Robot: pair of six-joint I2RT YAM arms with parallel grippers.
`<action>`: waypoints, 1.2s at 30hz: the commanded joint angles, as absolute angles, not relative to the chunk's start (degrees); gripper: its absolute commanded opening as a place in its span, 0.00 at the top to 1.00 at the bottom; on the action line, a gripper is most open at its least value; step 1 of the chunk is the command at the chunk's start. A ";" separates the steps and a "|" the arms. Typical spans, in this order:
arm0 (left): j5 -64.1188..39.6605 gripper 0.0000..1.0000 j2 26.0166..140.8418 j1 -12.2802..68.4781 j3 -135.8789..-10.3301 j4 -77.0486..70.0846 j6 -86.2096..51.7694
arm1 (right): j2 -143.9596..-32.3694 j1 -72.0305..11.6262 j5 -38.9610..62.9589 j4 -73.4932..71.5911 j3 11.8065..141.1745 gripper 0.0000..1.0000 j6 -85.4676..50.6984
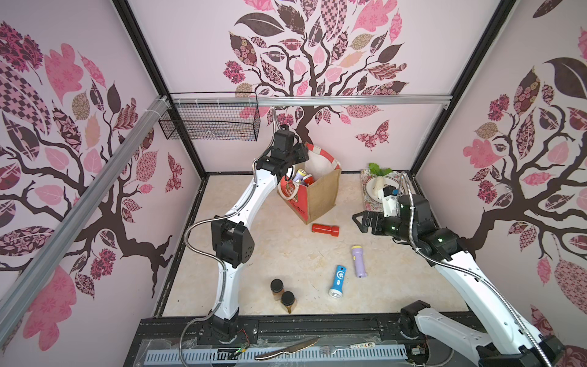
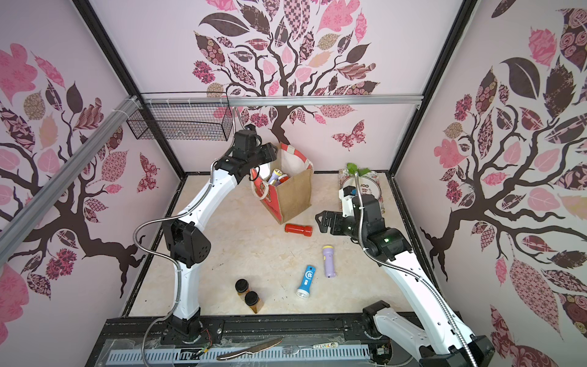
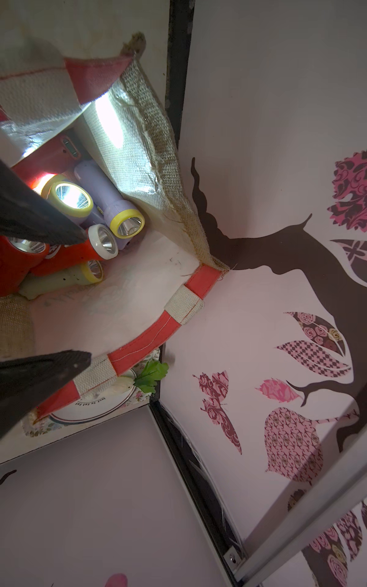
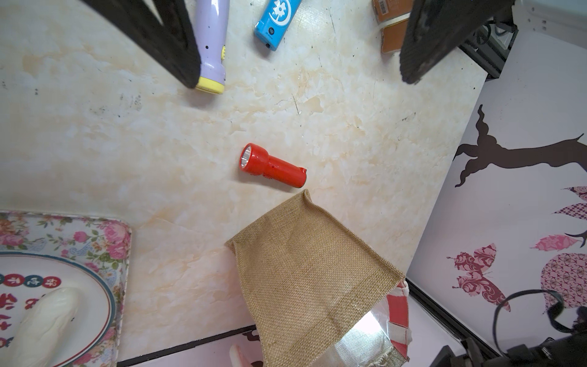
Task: Put the flashlights into the tote bags
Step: Place the flashlight in the canvas bag, then pick up the flashlight from the center of the board.
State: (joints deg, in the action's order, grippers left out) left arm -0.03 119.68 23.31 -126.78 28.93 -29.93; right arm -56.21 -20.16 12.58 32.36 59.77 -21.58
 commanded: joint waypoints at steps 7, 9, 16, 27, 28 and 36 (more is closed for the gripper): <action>-1.40 0.43 104.58 24.16 -114.92 27.95 -28.19 | -56.69 -19.96 11.95 35.07 63.41 0.00 -20.68; -1.47 0.43 101.27 24.52 -112.10 29.00 -28.08 | -56.70 -19.97 12.34 35.24 63.56 0.00 -20.66; -2.11 0.41 88.84 25.80 -100.15 32.22 -27.99 | -56.47 -19.95 13.97 35.33 62.70 0.00 -20.42; -3.24 0.40 73.01 26.45 -87.66 41.83 -28.62 | -57.10 -19.95 15.29 34.41 60.88 0.00 -21.36; -3.69 0.40 71.86 26.46 -86.61 42.73 -28.64 | -57.47 -19.93 15.29 34.18 60.77 0.00 -21.44; -8.60 0.40 62.73 26.54 -73.49 42.64 -31.40 | -60.63 -19.95 17.66 33.09 60.86 0.00 -20.37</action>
